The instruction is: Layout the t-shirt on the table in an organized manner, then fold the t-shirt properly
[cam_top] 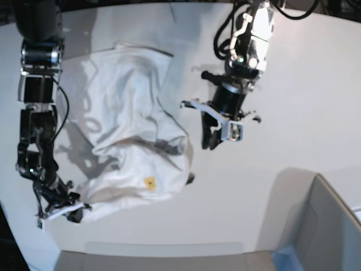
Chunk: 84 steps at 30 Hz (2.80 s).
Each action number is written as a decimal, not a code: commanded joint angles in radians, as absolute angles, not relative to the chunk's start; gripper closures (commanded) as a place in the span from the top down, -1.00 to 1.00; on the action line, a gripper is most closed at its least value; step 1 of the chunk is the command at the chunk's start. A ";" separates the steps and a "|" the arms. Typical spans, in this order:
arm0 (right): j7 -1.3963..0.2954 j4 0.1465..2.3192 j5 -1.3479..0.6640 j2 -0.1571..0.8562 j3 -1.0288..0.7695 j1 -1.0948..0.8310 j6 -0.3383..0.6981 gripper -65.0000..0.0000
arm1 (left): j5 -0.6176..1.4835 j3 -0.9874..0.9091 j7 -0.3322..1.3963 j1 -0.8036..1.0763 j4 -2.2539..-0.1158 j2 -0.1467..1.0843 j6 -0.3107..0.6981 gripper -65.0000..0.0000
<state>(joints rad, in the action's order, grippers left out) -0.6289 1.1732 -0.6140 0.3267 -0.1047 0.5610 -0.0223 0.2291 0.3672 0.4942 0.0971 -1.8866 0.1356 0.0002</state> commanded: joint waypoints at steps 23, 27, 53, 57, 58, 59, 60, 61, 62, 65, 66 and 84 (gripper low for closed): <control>-0.473 1.242 -0.630 0.348 -0.113 0.515 -0.013 -0.29 | 0.229 0.522 0.469 -0.039 -1.682 0.136 0.001 -0.55; -0.473 1.394 -0.630 0.360 -0.113 0.418 -0.021 -0.29 | 0.229 0.553 0.469 -0.064 -1.658 0.134 -0.001 -0.55; -0.473 1.802 -0.631 0.352 -0.377 -0.104 -0.022 -0.29 | 0.226 0.555 0.456 -0.170 -1.465 0.130 -0.004 -0.31; -0.473 1.828 -0.631 0.348 -0.380 -0.137 -0.022 -0.29 | 0.228 0.558 0.456 -0.202 -1.429 0.120 -0.004 -0.31; -0.473 1.831 -0.631 0.340 -0.381 -0.143 -0.022 -0.29 | 0.226 0.558 0.456 -0.216 -1.403 0.104 -0.004 -0.31; -0.473 1.836 -0.631 0.334 -0.381 -0.145 -0.022 -0.29 | 0.226 0.556 0.456 -0.226 -1.374 0.090 -0.004 -0.31; -0.473 1.837 -0.631 0.332 -0.381 -0.148 -0.022 -0.29 | 0.226 0.558 0.456 -0.234 -1.348 0.082 -0.004 -0.31; -0.473 1.845 -0.631 0.332 -0.381 -0.157 -0.022 -0.29 | 0.226 0.558 0.456 -0.245 -1.322 0.074 -0.004 -0.31; -0.473 1.851 -0.631 0.332 -0.381 -0.162 -0.022 -0.29 | 0.225 0.559 0.456 -0.251 -1.311 0.067 -0.004 -0.31; -0.473 1.874 -0.631 0.320 -0.381 -0.177 -0.022 -0.29 | 0.225 0.558 0.455 -0.259 -1.297 0.061 -0.004 -0.31; -0.473 1.880 -0.630 0.315 -0.381 -0.180 -0.022 -0.29 | 0.225 0.555 0.455 -0.260 -1.297 0.061 -0.004 -0.31; -0.470 1.900 -0.630 0.311 -0.381 -0.229 -0.022 -0.29 | 0.226 0.552 0.455 -0.311 -1.234 0.068 -0.004 -1.00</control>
<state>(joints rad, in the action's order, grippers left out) -0.5003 1.8786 -0.6250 0.2962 -0.3759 -0.2382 -0.0299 0.2306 0.5552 0.4751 -0.2905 -1.2110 0.0723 -0.0010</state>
